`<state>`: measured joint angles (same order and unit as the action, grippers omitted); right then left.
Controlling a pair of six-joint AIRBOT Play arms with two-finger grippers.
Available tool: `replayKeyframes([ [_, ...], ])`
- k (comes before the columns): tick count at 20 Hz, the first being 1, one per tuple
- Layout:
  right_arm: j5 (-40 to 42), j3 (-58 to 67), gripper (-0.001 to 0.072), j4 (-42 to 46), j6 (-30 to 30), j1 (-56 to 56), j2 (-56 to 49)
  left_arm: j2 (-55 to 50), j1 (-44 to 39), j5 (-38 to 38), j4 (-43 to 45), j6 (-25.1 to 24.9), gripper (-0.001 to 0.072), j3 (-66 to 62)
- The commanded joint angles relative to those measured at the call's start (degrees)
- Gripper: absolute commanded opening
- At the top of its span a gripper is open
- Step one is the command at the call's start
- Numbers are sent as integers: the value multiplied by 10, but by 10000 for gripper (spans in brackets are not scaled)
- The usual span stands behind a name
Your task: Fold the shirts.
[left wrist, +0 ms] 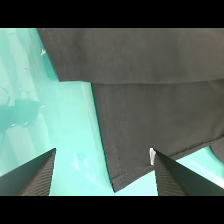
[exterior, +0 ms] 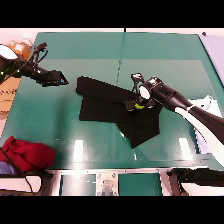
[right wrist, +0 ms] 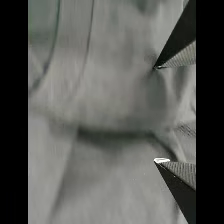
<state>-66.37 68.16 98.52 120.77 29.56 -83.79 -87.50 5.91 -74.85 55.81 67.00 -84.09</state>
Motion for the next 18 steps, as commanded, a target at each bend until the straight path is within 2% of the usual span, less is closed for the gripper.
replayKeyframes([
  [1, -9, 0, 621, 7, 8, -12, -17, 0, 0, 5, 0, 0, 667, 0],
  [2, -10, 0, 618, 5, 12, -12, -27, 0, 0, 5, 0, 0, 667, 0],
  [3, -10, 0, 508, 5, 21, -12, -38, 0, 0, 3, 0, 0, 667, 0],
  [4, -10, 0, 207, 5, 20, -12, -48, 0, 0, 1, 0, 0, 667, 0],
  [5, -10, 0, 23, 5, 17, -12, -52, 0, 0, -3, 7, 1, 668, 0],
  [8, -17, 14, 13, 6, -3, -12, -42, 0, 0, -12, 59, 42, 668, 16],
  [11, -17, 38, 13, 6, -30, -12, -9, 0, -2, -3, 53, 65, 668, 97],
  [14, -16, 56, 13, 6, -34, -13, 10, 0, -2, 13, 2, 70, 668, 190],
  [16, -12, 67, 12, 6, -42, -13, 11, 0, -12, 38, -66, 48, 667, 247],
  [18, -4, 68, 13, 5, -43, -13, 11, 0, -45, 77, -85, 42, 667, 290],
])
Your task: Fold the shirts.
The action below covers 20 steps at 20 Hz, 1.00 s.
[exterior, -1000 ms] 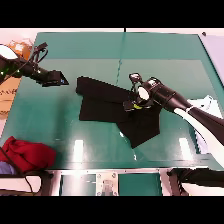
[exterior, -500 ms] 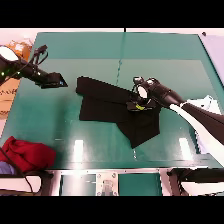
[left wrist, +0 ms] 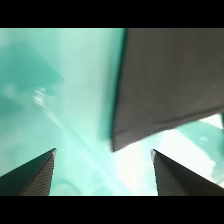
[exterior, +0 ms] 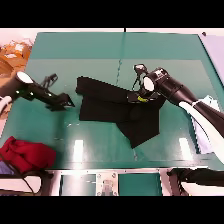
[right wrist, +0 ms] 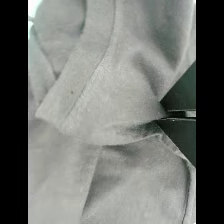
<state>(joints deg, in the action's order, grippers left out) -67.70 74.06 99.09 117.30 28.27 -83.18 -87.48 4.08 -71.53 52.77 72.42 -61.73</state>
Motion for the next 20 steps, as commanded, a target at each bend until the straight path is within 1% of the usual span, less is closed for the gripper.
replayKeyframes([
  [1, 12, 9, 13, 0, -8, -1, 5, -1, -51, 70, -55, -15, 667, 82],
  [3, 12, 9, 12, 0, -10, -2, 5, -2, -100, 107, -57, -15, 666, 93],
  [4, 12, 9, 13, 0, -15, -3, 5, -2, -116, 113, -57, -15, 641, 92],
  [5, 11, 9, 13, 0, -22, -4, 5, -2, -125, 115, -56, -16, 513, 92],
  [6, 10, 9, 13, 0, -23, -7, 5, -2, -128, 119, -55, -20, 435, 92],
  [7, 9, 9, 13, 0, -25, -11, 5, -1, -128, 128, -50, -20, 292, 92],
  [8, 5, 9, 12, 0, -26, -13, 6, -1, -128, 134, -47, -22, 85, 92],
  [9, -2, 9, 12, 0, -32, -18, 9, -1, -128, 134, -42, -29, 19, 90],
  [10, -14, 9, 12, 0, -42, -27, 17, 0, -127, 129, -26, -28, 18, 84],
  [12, -50, 9, 12, 0, -60, -66, 56, 20, -115, 98, 57, 5, 18, 55],
  [14, -70, 8, 12, -1, -64, -139, 120, 73, -77, 63, 170, 58, 18, 17],
  [15, -71, 8, 12, -12, -64, -180, 155, 108, -45, 34, 184, 62, 18, -8],
  [17, -51, 8, 13, -93, -83, -261, 227, 180, 10, -4, 150, 59, 18, -73],
  [19, -6, 14, 13, -191, -132, -315, 290, 250, 28, 5, 114, 51, 18, -157],
  [20, 1, 31, 13, -226, -140, -336, 316, 277, 28, 11, 103, 51, 18, -206],
])
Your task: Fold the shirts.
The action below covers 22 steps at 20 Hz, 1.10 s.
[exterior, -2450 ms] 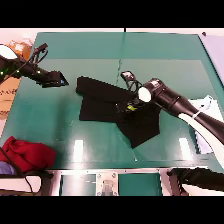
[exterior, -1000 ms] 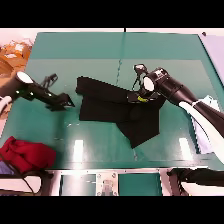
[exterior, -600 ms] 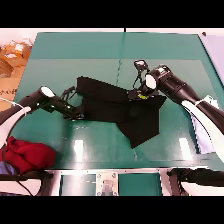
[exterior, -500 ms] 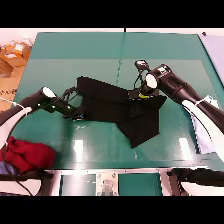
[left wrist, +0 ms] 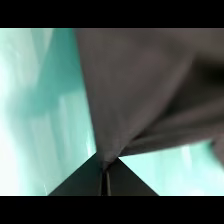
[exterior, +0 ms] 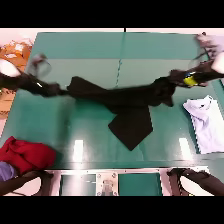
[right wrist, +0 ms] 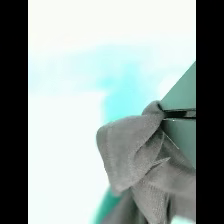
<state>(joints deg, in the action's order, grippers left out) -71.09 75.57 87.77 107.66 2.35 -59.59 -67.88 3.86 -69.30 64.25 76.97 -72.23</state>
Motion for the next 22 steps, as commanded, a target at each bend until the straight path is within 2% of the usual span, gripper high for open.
replayKeyframes([
  [1, 41, 39, 13, -141, -47, -92, 100, 104, 30, -5, -38, 2, 18, -159],
  [3, 65, 105, 13, -167, -49, -120, 139, 139, 30, 16, -65, -8, 18, -278],
  [6, 119, 209, 16, -167, -42, -144, 191, 163, 30, 37, -60, -9, 18, -456],
  [9, 161, 279, 16, -166, -43, -145, 236, 173, 30, 56, -60, -10, 18, -546],
  [13, 182, 297, 16, -134, -49, -145, 267, 183, 30, 71, -36, -23, 18, -544],
  [16, 182, 273, 16, -133, -49, -145, 258, 180, 30, 108, -12, -20, 18, -479],
  [19, 183, 185, 16, -146, -49, -144, 244, 162, 30, 121, -13, -20, 19, -374],
  [22, 229, 35, 15, -213, -82, -138, 210, 86, 30, 102, -23, -29, 18, -323],
])
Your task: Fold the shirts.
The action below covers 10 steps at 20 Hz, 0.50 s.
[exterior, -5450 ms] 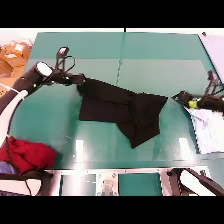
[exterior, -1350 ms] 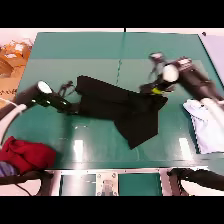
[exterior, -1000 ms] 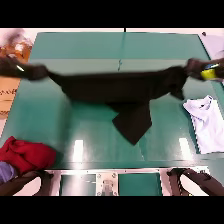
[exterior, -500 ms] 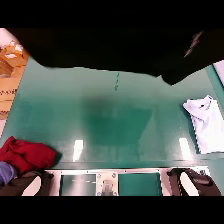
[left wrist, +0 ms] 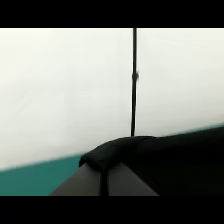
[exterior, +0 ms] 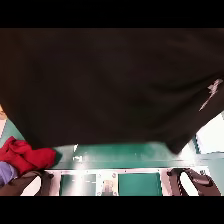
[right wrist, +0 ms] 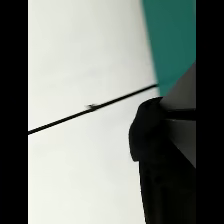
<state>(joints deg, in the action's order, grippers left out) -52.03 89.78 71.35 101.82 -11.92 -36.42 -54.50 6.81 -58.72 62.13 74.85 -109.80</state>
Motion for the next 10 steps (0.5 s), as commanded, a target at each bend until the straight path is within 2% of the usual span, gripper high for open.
replayKeyframes([
  [1, 74, -162, 15, -71, -36, 17, -38, -82, 1, -13, -9, -22, 18, 60],
  [4, 224, -298, 16, -77, -40, 89, -113, -213, -18, -23, -24, -56, 19, 74],
  [7, 358, -334, 16, -77, -57, 170, -251, -339, -41, 24, -1, -42, 18, 74],
  [8, 385, -327, 15, -77, -71, 189, -311, -376, -45, 47, -2, -36, 18, 74],
  [10, 386, -292, 16, -77, -80, 200, -424, -435, -52, 75, -3, -19, 19, 73],
])
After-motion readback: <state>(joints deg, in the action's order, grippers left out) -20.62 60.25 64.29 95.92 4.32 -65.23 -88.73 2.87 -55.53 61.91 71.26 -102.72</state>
